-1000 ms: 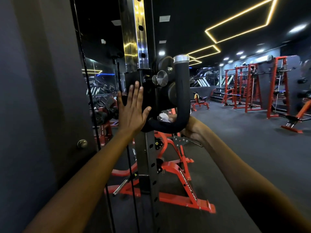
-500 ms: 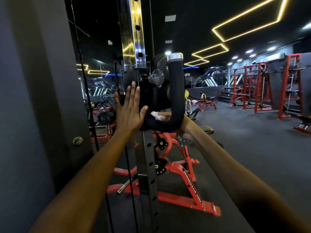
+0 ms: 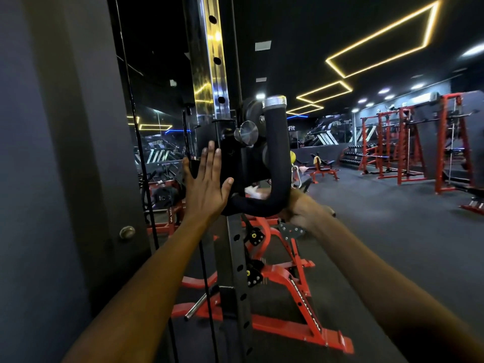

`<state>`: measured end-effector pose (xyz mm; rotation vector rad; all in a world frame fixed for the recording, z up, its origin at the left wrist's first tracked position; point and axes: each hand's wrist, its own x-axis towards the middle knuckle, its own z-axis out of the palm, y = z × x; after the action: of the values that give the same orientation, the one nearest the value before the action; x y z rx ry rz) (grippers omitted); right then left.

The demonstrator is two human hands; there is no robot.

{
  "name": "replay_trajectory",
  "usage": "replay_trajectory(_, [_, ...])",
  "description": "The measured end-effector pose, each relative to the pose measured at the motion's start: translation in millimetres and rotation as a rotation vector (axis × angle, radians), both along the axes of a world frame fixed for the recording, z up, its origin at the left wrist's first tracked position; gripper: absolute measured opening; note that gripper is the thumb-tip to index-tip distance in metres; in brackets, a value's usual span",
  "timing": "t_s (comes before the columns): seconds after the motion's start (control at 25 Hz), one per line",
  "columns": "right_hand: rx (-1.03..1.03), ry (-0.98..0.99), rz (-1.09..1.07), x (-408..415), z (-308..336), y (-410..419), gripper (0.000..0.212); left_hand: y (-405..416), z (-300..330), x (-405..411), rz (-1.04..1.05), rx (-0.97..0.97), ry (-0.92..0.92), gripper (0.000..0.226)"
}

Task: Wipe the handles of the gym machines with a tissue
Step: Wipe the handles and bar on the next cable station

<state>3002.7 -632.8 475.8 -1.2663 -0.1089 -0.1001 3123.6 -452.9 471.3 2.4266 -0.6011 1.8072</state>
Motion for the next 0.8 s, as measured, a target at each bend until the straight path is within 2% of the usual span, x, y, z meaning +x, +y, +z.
replay_trajectory(0.12, [0.377, 0.16, 0.038, -5, -16, 26, 0.025, 1, 1, -2, -0.014, -0.004, -0.01, 0.068])
replay_trajectory(0.16, [0.435, 0.172, 0.03, -9, -18, 20, 0.026, 0, 0, -2, -0.01, -0.012, -0.015, 0.068])
replay_trajectory(0.24, [0.362, 0.163, -0.015, -28, -14, 3, 0.027, 0, -1, -1, 0.015, -0.009, -0.005, 0.068])
replay_trajectory(0.32, [0.202, 0.117, -0.09, -50, -3, -14, 0.027, -1, 0, -2, 0.03, 0.0, 0.037, 0.069])
replay_trajectory(0.4, [-0.061, -0.003, -0.25, -76, 17, -20, 0.015, -1, -1, -5, 0.019, -0.011, 0.072, 0.068])
replay_trajectory(0.52, [-0.495, -0.432, -0.653, -97, 59, -8, 0.014, -2, 0, -5, 0.023, -0.022, 0.091, 0.068])
replay_trajectory(0.64, [-0.8, -0.913, -1.005, -79, 84, 12, 0.017, -1, -2, -6, 0.033, -0.029, 0.074, 0.067])
replay_trajectory(0.72, [-0.934, -1.065, -1.105, -62, 62, 15, 0.02, -1, -3, -10, 0.023, -0.033, 0.082, 0.067])
replay_trajectory(0.8, [-1.027, -1.139, -1.082, -63, 18, 14, 0.029, -2, -5, -13, -0.016, -0.049, 0.104, 0.066])
